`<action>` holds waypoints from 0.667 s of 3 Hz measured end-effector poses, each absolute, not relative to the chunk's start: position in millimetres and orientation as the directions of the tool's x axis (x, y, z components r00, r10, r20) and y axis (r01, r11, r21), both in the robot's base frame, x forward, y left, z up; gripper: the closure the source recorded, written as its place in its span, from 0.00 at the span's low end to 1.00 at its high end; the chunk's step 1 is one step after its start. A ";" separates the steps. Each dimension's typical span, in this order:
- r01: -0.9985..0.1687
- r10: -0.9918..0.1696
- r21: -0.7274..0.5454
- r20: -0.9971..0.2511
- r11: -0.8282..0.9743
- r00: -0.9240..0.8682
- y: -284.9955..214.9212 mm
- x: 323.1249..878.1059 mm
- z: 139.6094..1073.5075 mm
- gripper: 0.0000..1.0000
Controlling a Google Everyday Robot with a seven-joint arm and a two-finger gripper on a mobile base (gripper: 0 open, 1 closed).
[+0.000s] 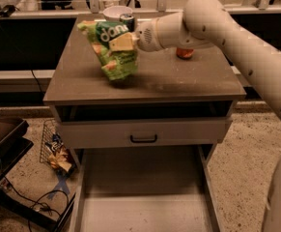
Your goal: Pick green rice chip bag from middle drawer and place on counter
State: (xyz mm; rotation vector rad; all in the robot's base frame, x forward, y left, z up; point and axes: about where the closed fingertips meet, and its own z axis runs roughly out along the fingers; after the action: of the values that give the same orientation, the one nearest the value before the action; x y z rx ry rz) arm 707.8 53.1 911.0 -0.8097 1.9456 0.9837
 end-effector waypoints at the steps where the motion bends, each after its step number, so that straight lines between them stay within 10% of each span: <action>1: -0.836 -0.208 0.346 -0.862 0.427 -0.463 77.4 700.5 911.7 1.00; 2: -0.838 -0.211 0.347 -0.861 0.422 -0.463 80.5 699.7 910.7 0.82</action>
Offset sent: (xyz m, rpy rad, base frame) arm -0.0067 0.0223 0.0006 0.0120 -0.0034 0.0708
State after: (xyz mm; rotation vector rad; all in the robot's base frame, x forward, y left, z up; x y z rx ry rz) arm 699.7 80.5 910.7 -0.8899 1.9153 1.0426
